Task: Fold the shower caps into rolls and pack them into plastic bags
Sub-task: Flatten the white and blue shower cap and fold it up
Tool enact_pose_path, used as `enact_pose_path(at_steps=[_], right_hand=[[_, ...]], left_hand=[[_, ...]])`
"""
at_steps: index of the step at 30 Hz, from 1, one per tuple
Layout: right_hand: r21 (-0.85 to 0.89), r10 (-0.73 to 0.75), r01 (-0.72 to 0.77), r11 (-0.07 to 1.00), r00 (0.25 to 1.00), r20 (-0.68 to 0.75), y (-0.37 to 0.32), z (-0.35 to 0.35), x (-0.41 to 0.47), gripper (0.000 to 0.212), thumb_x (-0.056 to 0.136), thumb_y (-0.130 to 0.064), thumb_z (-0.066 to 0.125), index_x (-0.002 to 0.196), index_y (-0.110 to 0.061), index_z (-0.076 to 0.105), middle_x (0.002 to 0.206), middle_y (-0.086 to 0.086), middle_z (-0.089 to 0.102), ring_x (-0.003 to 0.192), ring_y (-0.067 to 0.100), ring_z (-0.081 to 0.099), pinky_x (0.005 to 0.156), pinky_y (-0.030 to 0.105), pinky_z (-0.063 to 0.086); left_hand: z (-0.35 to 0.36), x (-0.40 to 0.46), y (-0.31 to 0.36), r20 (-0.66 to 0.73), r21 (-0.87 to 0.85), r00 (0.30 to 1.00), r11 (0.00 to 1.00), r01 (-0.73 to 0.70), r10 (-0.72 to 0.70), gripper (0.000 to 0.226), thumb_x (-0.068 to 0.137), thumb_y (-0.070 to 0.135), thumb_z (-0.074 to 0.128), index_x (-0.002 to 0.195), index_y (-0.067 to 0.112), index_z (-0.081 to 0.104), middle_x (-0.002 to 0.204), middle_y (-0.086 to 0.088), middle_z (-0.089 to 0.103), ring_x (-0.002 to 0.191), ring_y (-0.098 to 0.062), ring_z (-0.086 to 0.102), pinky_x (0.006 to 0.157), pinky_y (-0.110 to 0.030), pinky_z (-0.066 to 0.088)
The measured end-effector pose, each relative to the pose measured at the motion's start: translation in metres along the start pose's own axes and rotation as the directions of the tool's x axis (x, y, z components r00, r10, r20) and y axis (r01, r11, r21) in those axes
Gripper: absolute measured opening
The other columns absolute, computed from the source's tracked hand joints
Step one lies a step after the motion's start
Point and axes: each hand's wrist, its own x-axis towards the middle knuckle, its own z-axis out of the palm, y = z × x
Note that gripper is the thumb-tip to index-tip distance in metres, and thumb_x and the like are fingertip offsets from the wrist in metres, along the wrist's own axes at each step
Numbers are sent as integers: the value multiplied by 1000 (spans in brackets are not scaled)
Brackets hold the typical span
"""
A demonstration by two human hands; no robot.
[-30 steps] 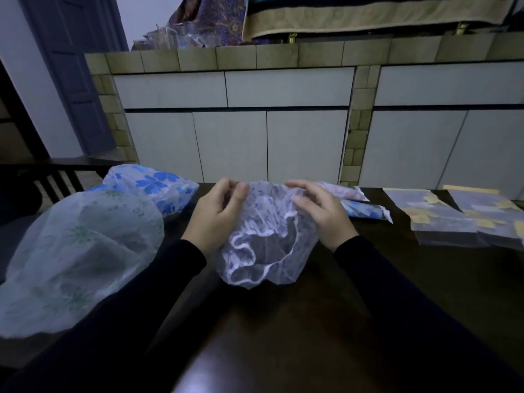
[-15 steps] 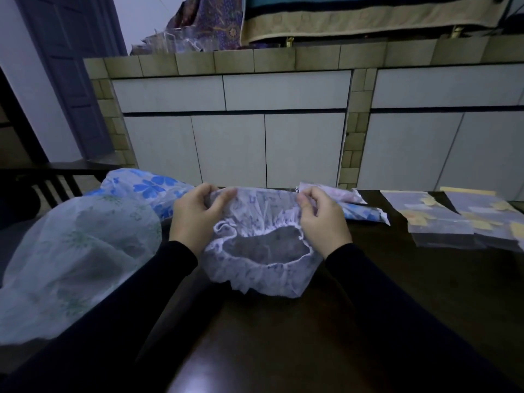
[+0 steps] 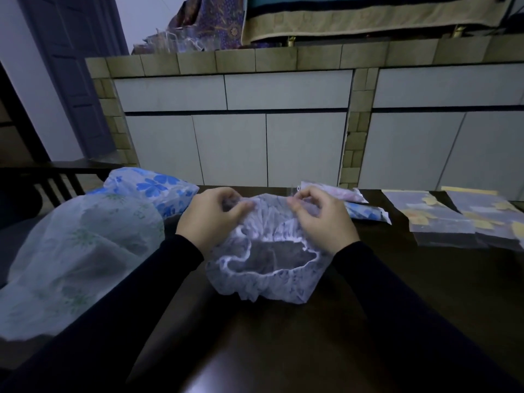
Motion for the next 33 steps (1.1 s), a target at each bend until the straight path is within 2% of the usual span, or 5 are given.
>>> enact_pose_path(at_steps=[10,15,20,25,33], right_hand=[[-401,246,-240,884,968,-36,19,-15,6,27,88,-16,55,113,-25,61,115,2,63,105,21,57,89,34,48],[-170,-35,79,982,968,249,-2,-17,3,41,90,-5,50,122,-28,61,113,-13,61,105,3,56,88,18,44],[-55,20,0,998,930,367,-4,-15,0,21,93,-13,54,79,-12,68,80,11,71,73,24,68,71,34,53],[182,-147,194,964,958,-245,-2,-34,11,18,91,-26,53,73,-25,52,70,-3,52,67,11,49,61,24,37],[88,-147,135,987,977,151,-2,-13,3,27,84,-4,59,106,-20,62,106,-2,63,102,9,56,87,24,44]], left_hand=[[2,8,-12,-87,-144,964,961,236,-250,56,94,61,35,88,13,64,88,-3,67,87,-23,62,81,-36,48],[3,-8,8,381,-150,853,887,438,-357,64,84,72,37,92,16,68,84,-3,69,64,-22,64,65,-30,50],[12,-11,16,365,-411,914,850,330,-178,28,80,21,75,106,17,63,97,-2,70,74,-9,66,56,-14,50],[-1,-7,8,295,-501,954,859,103,58,47,77,-12,69,110,20,63,108,-6,70,93,-16,68,81,-27,55],[9,-10,9,301,-365,945,931,-9,127,43,85,-8,54,115,21,62,114,4,64,97,-11,61,82,-17,50]])
